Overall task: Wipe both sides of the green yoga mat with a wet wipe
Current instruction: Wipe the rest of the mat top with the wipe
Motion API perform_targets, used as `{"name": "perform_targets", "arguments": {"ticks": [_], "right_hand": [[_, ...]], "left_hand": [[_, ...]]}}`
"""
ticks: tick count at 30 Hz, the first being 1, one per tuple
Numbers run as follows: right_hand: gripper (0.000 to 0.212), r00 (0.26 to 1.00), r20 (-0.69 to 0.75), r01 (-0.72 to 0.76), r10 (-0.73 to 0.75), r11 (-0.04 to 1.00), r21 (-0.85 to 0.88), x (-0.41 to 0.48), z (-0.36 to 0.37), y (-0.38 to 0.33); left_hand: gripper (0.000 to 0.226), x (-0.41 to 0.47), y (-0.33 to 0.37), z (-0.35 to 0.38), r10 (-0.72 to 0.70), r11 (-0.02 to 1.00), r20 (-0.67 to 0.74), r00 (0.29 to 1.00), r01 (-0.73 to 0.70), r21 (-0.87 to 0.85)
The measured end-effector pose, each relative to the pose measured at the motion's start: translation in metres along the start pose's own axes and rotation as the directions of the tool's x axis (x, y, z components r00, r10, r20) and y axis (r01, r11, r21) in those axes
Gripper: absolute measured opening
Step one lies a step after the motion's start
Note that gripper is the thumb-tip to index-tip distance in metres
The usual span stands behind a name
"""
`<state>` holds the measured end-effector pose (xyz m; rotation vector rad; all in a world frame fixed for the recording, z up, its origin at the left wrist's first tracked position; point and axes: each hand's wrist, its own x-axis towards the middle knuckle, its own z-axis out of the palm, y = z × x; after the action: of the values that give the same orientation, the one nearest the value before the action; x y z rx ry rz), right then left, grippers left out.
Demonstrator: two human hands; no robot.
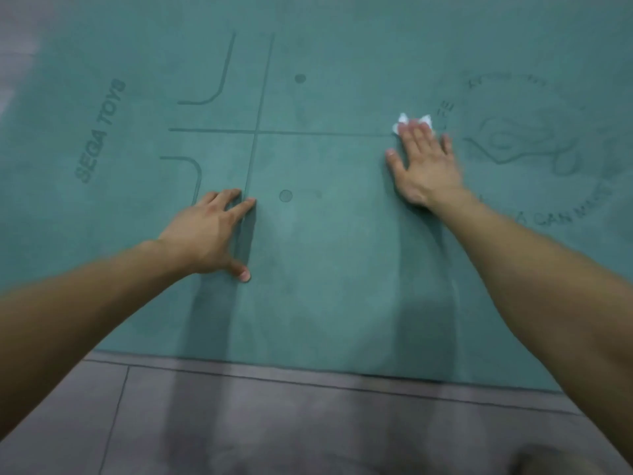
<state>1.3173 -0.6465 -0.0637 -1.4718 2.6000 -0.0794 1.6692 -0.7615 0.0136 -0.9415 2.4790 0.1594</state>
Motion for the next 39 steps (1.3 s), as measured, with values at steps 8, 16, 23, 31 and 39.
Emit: {"name": "perform_targets", "arguments": {"ticks": [8, 16, 23, 31, 39], "right_hand": [[0.076, 0.821, 0.065, 0.565, -0.567, 0.824, 0.041, -0.119, 0.026, -0.072], [0.084, 0.995, 0.008, -0.105, 0.104, 0.994, 0.042, -0.019, -0.007, 0.015], [0.067, 0.921, 0.070, 0.383, -0.382, 0.924, 0.001, -0.020, 0.000, -0.012], [0.079, 0.853, 0.085, 0.510, -0.515, 0.857, 0.077, -0.115, 0.013, -0.054], [0.089, 0.980, 0.015, -0.199, 0.198, 0.978, 0.067, -0.078, -0.012, 0.043]], "left_hand": [[0.137, 0.005, 0.049, -0.016, 0.179, 0.984, 0.029, 0.983, -0.178, -0.011], [0.150, -0.003, 0.075, -0.001, 0.138, 0.990, -0.013, 0.990, -0.137, 0.040], [0.149, -0.005, 0.069, 0.004, 0.146, 0.987, -0.024, 0.989, -0.144, 0.070], [0.149, -0.003, 0.070, 0.004, 0.164, 0.982, -0.019, 0.986, -0.161, 0.099], [0.148, -0.002, 0.069, 0.004, 0.173, 0.981, -0.028, 0.984, -0.170, 0.096]]}}
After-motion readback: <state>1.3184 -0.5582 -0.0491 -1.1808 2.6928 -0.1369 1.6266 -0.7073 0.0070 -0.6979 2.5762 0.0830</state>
